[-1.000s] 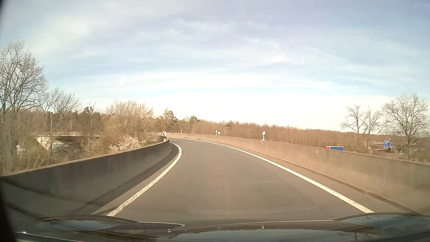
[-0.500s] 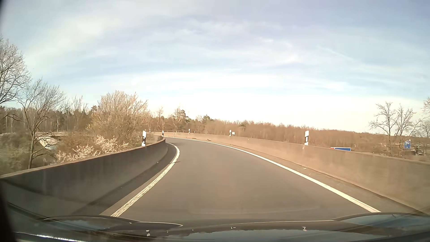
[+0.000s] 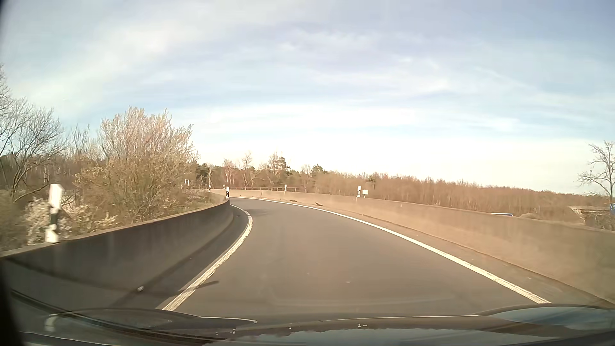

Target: Follow the waypoints while adhering to traffic rules and regulations

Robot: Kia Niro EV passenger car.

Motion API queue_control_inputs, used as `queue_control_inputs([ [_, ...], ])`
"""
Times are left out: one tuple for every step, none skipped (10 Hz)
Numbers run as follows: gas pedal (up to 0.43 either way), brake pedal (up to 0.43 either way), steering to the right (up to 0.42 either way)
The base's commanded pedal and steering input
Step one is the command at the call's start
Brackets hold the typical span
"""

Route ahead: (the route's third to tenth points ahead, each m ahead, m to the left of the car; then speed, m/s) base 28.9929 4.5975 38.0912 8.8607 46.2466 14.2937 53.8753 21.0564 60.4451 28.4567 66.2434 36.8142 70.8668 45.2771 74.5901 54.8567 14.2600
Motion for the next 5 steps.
queue_control_inputs([
  [0.047, 0.0, -0.051],
  [0.047, 0.0, -0.053],
  [0.047, 0.0, -0.054],
  [0.047, 0.0, -0.057],
  [0.047, 0.0, -0.06],
])
